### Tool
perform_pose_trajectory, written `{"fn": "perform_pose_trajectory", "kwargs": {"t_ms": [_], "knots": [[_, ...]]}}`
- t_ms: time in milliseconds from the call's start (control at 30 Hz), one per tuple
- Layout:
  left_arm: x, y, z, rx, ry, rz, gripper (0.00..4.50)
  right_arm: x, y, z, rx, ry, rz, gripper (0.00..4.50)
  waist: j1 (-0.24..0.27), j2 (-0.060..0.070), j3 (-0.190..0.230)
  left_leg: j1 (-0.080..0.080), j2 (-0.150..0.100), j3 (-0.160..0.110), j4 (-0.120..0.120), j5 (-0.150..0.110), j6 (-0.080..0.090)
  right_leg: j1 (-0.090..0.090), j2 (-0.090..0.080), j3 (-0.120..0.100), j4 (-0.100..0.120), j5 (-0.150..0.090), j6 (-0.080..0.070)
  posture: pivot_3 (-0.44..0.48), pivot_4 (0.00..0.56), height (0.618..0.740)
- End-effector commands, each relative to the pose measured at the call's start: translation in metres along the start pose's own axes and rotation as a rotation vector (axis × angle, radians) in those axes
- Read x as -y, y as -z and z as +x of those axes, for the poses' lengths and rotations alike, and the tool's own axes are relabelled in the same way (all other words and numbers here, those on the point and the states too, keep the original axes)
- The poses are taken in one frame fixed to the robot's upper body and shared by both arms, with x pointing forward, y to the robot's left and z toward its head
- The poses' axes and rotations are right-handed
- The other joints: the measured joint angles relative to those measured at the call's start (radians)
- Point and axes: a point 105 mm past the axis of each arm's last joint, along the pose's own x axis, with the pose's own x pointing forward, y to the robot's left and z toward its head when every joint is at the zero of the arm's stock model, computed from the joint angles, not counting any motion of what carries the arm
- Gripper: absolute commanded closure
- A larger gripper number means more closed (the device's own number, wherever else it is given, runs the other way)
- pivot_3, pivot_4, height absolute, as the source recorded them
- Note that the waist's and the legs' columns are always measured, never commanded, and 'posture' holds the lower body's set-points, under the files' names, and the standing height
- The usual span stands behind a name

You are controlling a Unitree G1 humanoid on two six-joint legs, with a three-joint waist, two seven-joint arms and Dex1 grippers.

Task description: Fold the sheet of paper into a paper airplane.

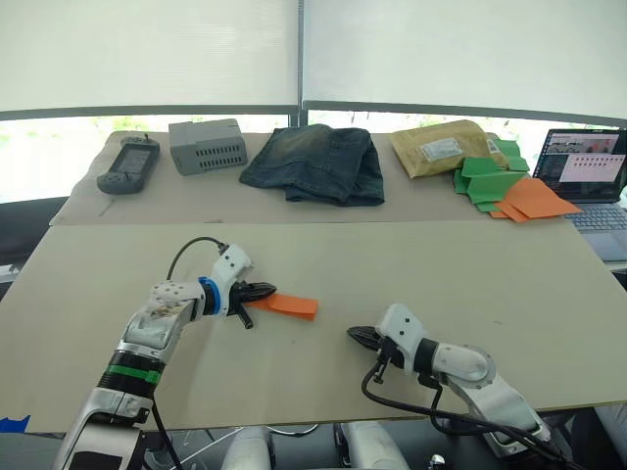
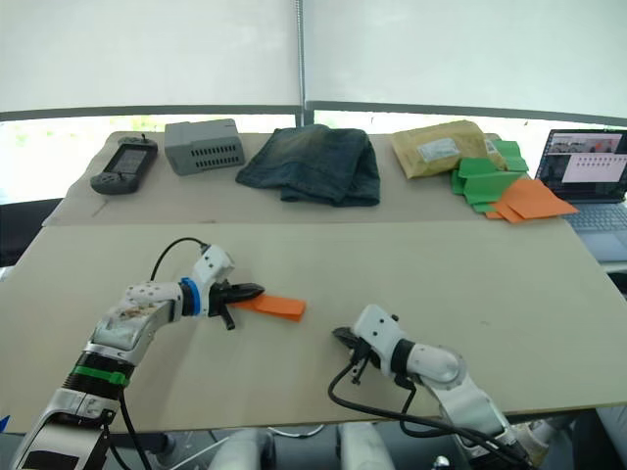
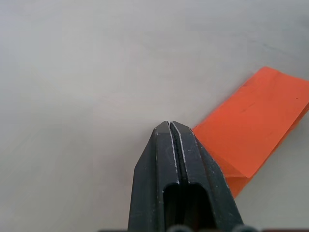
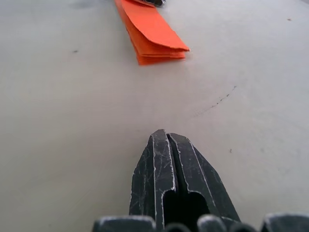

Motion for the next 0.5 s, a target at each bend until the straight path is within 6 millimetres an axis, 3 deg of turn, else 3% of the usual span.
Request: {"fn": "perform_pose_trajectory", "kwargs": {"t_ms": [33, 100, 333, 500], "knots": [[0.002, 0.01, -0.002, -0.009, -0.002, -0.067, 4.5, -0.001, 0.024, -0.001, -0.092, 0.001, 0.036, 4.48, 0.0, -0.001, 0.001, 0.0, 0.0, 0.0, 0.0, 0.0, -0.001, 0.0, 0.0, 0.0, 0.0, 0.0, 0.0, 0.0, 0.15, 0.718], [0.006, 0.005, 0.001, 0.015, 0.011, -0.085, 4.5, 0.001, 0.021, 0.0, -0.074, 0.014, 0.028, 4.48, 0.002, -0.002, 0.001, -0.001, 0.0, 0.0, 0.0, -0.001, -0.001, -0.001, -0.001, 0.001, -0.001, 0.0, 0.0, 0.0, 0.15, 0.718], [0.034, 0.005, 0.023, 0.013, 0.071, -0.117, 4.5, 0.037, -0.059, 0.004, 0.185, 0.078, -0.005, 4.48, 0.023, 0.004, 0.014, -0.008, -0.004, 0.002, 0.0, 0.0, -0.001, -0.006, -0.002, 0.007, -0.002, 0.0, 0.0, 0.0, 0.15, 0.718], [0.048, 0.008, 0.034, -0.005, 0.085, -0.13, 4.5, 0.027, -0.071, 0.02, 0.138, -0.026, -0.015, 4.48, 0.054, 0.005, 0.013, -0.019, -0.01, 0.004, 0.002, 0.002, 0.007, -0.009, -0.001, 0.009, 0.0, 0.004, 0.003, 0.0, 0.15, 0.718]]}}
